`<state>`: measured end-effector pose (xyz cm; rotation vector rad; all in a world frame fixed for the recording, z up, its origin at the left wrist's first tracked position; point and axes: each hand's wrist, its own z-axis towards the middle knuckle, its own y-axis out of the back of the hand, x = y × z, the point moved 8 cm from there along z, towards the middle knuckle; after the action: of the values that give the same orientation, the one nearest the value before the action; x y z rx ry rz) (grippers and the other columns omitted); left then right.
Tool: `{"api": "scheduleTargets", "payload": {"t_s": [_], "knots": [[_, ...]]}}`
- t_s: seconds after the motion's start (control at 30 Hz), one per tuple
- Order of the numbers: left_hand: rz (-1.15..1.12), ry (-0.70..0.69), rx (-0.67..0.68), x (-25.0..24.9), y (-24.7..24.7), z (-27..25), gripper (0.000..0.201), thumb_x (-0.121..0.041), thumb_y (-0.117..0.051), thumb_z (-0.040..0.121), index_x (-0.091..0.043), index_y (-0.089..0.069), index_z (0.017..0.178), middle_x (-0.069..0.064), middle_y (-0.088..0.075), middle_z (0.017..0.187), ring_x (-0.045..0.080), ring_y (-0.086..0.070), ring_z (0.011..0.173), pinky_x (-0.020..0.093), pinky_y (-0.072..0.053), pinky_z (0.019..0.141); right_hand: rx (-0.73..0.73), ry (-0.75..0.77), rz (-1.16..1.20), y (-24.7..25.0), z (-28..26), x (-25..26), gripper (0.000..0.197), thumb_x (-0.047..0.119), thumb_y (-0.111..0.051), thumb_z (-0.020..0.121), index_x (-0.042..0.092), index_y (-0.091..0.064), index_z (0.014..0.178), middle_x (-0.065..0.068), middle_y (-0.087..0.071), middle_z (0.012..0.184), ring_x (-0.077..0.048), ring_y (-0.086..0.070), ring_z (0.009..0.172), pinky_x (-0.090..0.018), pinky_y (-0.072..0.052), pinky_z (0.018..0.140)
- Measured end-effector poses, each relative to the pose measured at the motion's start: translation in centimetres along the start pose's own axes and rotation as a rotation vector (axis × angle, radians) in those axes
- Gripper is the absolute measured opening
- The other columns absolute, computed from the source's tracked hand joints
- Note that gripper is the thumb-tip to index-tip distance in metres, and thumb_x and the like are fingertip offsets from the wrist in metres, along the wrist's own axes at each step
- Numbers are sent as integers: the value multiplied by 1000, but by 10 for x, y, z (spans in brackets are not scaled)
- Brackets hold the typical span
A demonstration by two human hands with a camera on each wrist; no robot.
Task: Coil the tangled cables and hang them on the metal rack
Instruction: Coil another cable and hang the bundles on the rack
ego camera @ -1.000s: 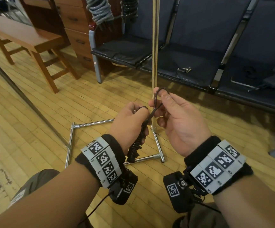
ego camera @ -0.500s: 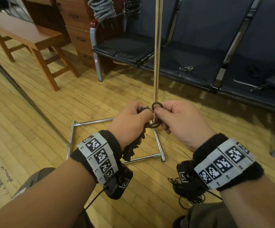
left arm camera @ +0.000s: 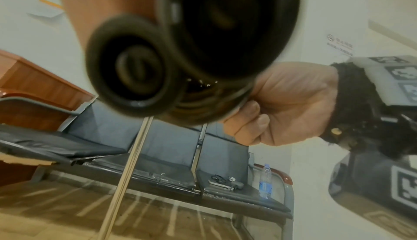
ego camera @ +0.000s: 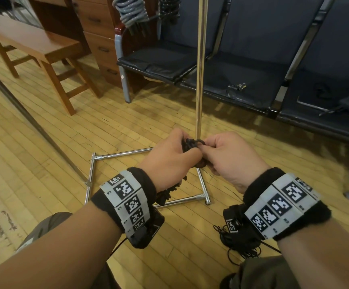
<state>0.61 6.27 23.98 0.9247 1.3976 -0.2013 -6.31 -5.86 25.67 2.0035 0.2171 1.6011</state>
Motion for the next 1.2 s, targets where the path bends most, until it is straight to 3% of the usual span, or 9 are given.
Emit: {"api": "scheduleTargets", "payload": {"t_s": [0.1,0.23,0.37,0.43,0.7,0.87,0.97,1.1,1.2], "knots": [[75,-24,17,-2,-3,0,18,-39,-66,96,-34,-49,104,1,-71,76,3,-59,44,24,-52,44,2,-16,-41,0,1,-2,29,24,-59,103,11,-77,83,-11,-69,73,-14,-54,60,-31,-44,58],[122,-44,7,-7,-2,-1,18,-37,-65,98,-34,-48,104,0,-71,77,2,-59,46,22,-51,45,32,-29,-11,-3,-2,1,29,23,-54,106,18,-76,88,0,-65,71,-10,-56,64,-29,-45,60],[124,-48,8,-9,-1,-3,18,-37,-63,97,-35,-46,103,-2,-67,73,1,-58,44,22,-50,44,92,-61,77,-8,-4,2,28,19,-50,103,13,-76,95,-17,-66,85,-23,-54,75,-42,-44,70],[133,-53,9,-9,0,-4,19,-38,-63,97,-35,-45,103,-2,-67,73,1,-58,43,21,-49,43,101,-97,163,-9,-4,-1,25,18,-51,99,9,-74,99,-17,-62,87,-26,-51,77,-45,-41,71],[31,-65,-71,-13,0,-4,16,-37,-62,98,-36,-46,102,2,-69,78,3,-59,47,23,-51,44,-94,-210,352,-4,-3,-6,36,46,-55,80,17,-69,95,-4,-65,77,-23,-56,74,-43,-44,68],[39,-121,-105,-21,1,-6,17,-38,-62,95,-37,-46,102,-1,-67,76,3,-58,49,27,-53,44,-97,-249,560,1,-1,-12,17,25,-62,96,12,-70,89,-5,-62,74,-18,-51,68,-32,-39,59],[80,-171,-124,-28,4,-9,21,-46,-60,88,-41,-46,103,-2,-68,78,5,-63,55,25,-52,45,-10,-253,702,0,-4,-9,17,15,-61,100,8,-76,99,-10,-63,86,-16,-48,69,-27,-34,59],[105,-213,-132,-38,5,-9,25,-51,-57,82,-45,-46,103,-4,-67,76,2,-63,56,15,-45,43,21,-239,807,1,-8,-3,21,8,-60,100,8,-79,107,-18,-67,102,-28,-50,84,-29,-37,64],[98,-195,-147,-38,3,-7,21,-46,-58,84,-44,-47,102,-3,-67,74,2,-63,54,16,-44,42,-53,-93,525,11,-9,6,23,15,-58,103,19,-81,104,-15,-68,87,-19,-54,66,-30,-41,54]]}}
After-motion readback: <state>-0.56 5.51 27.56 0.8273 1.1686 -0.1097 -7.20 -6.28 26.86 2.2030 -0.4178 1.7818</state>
